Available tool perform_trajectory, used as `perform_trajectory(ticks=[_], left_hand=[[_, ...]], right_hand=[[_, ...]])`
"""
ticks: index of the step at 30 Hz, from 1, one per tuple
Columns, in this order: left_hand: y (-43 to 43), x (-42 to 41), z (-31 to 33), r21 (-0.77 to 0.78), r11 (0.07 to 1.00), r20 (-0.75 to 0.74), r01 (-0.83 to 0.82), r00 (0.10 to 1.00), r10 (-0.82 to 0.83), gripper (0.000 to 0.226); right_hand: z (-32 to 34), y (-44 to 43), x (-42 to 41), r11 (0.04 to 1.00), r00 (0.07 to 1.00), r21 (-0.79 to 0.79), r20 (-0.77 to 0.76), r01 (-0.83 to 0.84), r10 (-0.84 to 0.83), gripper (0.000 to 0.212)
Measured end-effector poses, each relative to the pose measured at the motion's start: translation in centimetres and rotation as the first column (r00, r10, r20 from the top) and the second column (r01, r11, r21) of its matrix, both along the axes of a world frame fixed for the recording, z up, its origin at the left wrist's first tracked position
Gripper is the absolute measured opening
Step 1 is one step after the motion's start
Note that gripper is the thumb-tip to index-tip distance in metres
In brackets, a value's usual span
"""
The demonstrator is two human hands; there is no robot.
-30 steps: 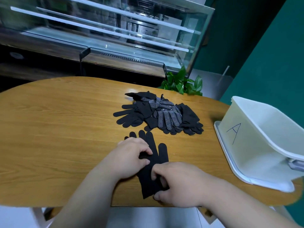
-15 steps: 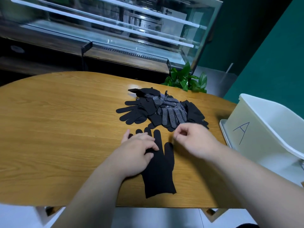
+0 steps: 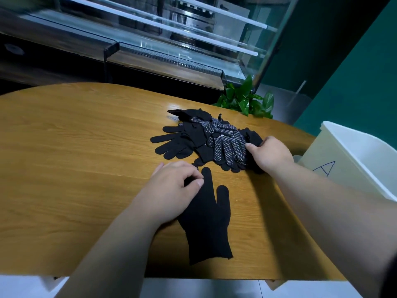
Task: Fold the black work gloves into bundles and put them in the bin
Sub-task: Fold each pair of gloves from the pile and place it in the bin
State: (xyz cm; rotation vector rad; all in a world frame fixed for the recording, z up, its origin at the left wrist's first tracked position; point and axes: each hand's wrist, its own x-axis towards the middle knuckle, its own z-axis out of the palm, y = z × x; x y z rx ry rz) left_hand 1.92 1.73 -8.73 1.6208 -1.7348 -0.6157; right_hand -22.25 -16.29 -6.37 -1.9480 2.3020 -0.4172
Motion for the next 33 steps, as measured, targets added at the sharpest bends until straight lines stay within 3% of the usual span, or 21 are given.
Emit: perform_trajectory(ticks=[3,7,9,11,13,15,17,22,25,27,30,33], left_hand=[[0.0,0.2,-0.3,-0.010,1.000,-0.016,0.001,1.000,-0.001,0.015],[-0.3,0.4,-0.5,-0.001,1.000,-0.047,-0.004,0.999,0.004,0.013],[-0.3,0.4,-0.4,-0.010,1.000,-0.056,0.001,0.998,-0.002,0.012],[-0.3,0.2,0.0,-0.013,1.000,-0.069,0.010,0.998,-0.011,0.013],[-0.1,0.1,0.3,-0.009,1.000,-0.080,0.020,0.997,-0.021,0.014],[0.0,-0.1,0.6,-0.017,0.999,-0.102,0.030,0.994,-0.032,0.015],[0.3,-0.2,0.8,-0.029,0.999,-0.146,0.036,0.989,-0.040,0.018],[0.8,-0.3,0.7,-0.062,0.998,-0.278,0.013,0.960,-0.030,0.044],[1.0,-0.6,1.1,-0.012,1.000,-0.523,0.006,0.852,-0.011,0.095],[1.1,-0.8,1.5,0.034,0.996,-0.677,0.087,0.735,-0.041,0.106],[1.4,-1.0,2.0,0.057,0.955,-0.848,0.290,0.519,-0.107,0.061],[1.6,-0.9,2.4,0.050,0.961,-0.924,0.272,0.379,-0.060,0.033]], right_hand=[[-0.1,-0.2,0.4,0.999,1.000,0.037,0.017,0.018,-0.018,0.067],[0.8,0.3,0.4,0.998,1.000,0.051,-0.004,-0.031,0.031,0.031],[2.0,0.9,0.2,1.000,1.000,0.013,0.000,-0.012,0.012,0.027],[3.8,1.8,0.4,0.997,0.998,-0.077,0.067,0.001,0.004,0.025],[5.8,2.9,1.0,0.982,0.970,-0.186,0.244,0.032,0.014,0.021],[7.8,4.0,1.9,0.969,0.867,-0.245,0.489,0.036,0.091,0.013],[9.6,5.2,2.9,0.971,0.745,-0.234,0.640,-0.042,0.187,0.003],[13.2,8.7,4.5,0.892,0.484,-0.074,0.819,-0.446,0.310,0.029],[14.4,10.6,4.4,0.741,0.349,0.072,0.910,-0.667,0.226,0.041],[14.7,11.3,4.3,0.661,0.284,0.113,0.945,-0.742,0.159,0.041],[14.5,11.6,4.1,0.616,0.240,0.138,0.967,-0.776,0.086,0.037],[13.8,11.3,4.0,0.675,0.254,0.136,0.964,-0.725,0.079,0.028]])
